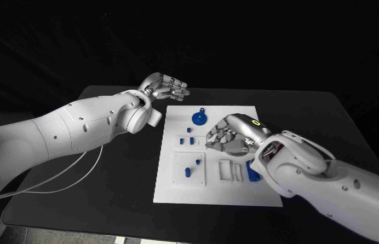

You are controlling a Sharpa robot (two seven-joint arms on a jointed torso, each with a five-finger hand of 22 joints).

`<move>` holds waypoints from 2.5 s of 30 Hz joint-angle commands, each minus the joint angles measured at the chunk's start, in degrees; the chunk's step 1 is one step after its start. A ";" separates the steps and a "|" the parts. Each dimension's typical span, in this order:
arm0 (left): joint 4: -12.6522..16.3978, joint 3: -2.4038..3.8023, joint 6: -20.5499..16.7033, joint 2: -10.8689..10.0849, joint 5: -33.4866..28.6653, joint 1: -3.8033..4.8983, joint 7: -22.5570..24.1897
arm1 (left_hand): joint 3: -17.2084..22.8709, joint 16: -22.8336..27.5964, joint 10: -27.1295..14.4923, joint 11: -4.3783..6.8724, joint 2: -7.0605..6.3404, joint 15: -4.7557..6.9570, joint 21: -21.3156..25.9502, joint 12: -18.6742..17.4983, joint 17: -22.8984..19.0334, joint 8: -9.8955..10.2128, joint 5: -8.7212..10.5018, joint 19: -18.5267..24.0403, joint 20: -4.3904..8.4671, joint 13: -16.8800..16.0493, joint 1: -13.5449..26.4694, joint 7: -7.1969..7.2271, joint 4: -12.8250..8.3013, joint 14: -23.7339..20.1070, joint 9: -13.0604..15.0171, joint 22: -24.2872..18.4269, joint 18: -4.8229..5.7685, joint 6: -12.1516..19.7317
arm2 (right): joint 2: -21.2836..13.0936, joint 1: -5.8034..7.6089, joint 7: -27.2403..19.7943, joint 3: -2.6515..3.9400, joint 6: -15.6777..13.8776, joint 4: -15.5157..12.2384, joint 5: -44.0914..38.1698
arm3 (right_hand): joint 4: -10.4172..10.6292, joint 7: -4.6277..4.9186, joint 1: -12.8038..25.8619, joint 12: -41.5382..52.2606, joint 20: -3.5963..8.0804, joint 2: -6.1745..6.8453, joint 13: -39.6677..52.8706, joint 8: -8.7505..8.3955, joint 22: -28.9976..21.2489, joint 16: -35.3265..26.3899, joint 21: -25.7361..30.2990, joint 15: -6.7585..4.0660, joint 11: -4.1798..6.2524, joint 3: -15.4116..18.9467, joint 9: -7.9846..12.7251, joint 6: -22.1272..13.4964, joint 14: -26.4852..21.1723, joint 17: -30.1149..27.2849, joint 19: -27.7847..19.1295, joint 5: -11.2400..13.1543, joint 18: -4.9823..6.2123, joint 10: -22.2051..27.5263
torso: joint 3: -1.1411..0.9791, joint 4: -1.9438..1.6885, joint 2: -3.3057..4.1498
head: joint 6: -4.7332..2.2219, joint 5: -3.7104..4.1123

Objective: Assemble the parts on the task board

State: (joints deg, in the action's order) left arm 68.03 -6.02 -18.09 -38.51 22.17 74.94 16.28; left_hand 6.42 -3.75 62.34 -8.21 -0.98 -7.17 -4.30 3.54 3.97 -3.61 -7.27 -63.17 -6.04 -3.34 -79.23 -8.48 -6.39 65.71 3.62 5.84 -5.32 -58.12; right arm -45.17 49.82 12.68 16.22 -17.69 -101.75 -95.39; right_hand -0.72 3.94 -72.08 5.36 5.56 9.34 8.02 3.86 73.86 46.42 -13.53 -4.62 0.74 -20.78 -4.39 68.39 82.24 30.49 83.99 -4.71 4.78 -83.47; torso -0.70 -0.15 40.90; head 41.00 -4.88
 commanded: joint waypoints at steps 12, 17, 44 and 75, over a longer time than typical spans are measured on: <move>1.15 0.02 3.59 -1.98 -1.06 -1.76 2.07 | -2.45 0.19 0.47 0.47 -0.06 0.75 -0.96 0.05 0.44 -0.30 -0.02 -1.39 0.58 0.00 0.87 0.38 0.97 2.39 -0.04 0.27 0.41 1.00 | -8.44 1.30 11.67 2.04 19.99 4.38 24.37 | 7.23 -0.51 5.92 40.02 1.30 -2.20 46.74 -0.23 7.10 13.15 -28.46 -1.03 1.30 1.06 -2.00 -1.20 -0.74 20.37 2.45 1.88 -1.91 8.64 | -0.57 1.22 -2.67 | 0.23 1.39; 1.92 0.00 4.04 -2.88 -2.35 -2.42 3.02 | -7.34 0.17 0.54 0.38 -3.10 0.51 -0.73 0.09 0.42 -0.29 4.42 -1.31 0.26 -0.04 6.15 0.42 4.14 2.25 -0.01 0.08 0.63 1.03 | -9.89 1.33 15.21 2.06 22.33 4.59 24.15 | 7.68 -1.52 7.41 46.78 1.42 -1.89 54.12 0.16 7.79 14.98 -34.23 -1.25 1.87 -0.16 -4.76 0.86 -0.12 25.30 2.20 1.20 -1.94 7.57 | -0.77 1.28 -3.89 | 0.41 2.08; 6.44 -0.94 4.06 -6.49 -4.07 -2.86 3.86 | -10.05 0.19 1.34 1.06 -5.45 0.49 -0.28 0.05 0.38 -0.39 4.31 -1.99 0.23 -0.04 5.51 0.77 12.15 1.82 0.00 -1.05 0.58 1.01 | -6.69 1.49 28.55 -1.23 30.36 7.83 27.77 | 10.12 -0.05 13.82 46.82 0.85 1.05 59.51 -0.24 7.96 14.06 -39.75 -0.61 0.88 -1.75 -6.80 -4.42 0.92 31.17 0.58 1.79 -1.57 6.16 | -0.29 0.96 -6.56 | 2.64 3.38; 7.07 -1.16 4.73 -6.61 -4.24 -2.86 3.20 | -9.87 0.20 0.81 0.41 -5.82 0.22 -0.27 0.06 0.30 -0.33 4.25 -1.91 -0.02 -0.04 5.15 -0.06 13.68 1.27 -0.01 -1.26 0.35 1.98 | -0.69 1.52 28.31 -5.85 26.25 11.76 20.74 | 12.04 0.33 13.16 45.50 0.89 3.38 60.31 -0.19 7.80 12.88 -39.26 -0.54 0.65 0.45 -5.26 -5.71 1.18 32.39 0.37 1.94 -1.57 6.25 | -0.25 0.77 -5.93 | 3.06 3.78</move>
State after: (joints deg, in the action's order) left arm 74.96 -7.21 -14.18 -45.20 18.43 72.12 19.12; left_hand -3.40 -3.75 63.05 -7.50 -6.11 -6.87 -4.74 3.54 4.31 -3.82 -3.04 -64.91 -5.72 -3.34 -74.10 -8.48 6.92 67.45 3.62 4.68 -5.31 -56.48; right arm -46.04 51.83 39.53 10.77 8.15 -90.37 -73.42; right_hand 11.25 4.11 -58.62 50.93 6.54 12.60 68.32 3.85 74.91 59.50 -52.93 -5.29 1.81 -20.14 -44.80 63.28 82.98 62.82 84.03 -3.11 3.49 -77.20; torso -1.02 0.65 34.91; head 44.02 -1.14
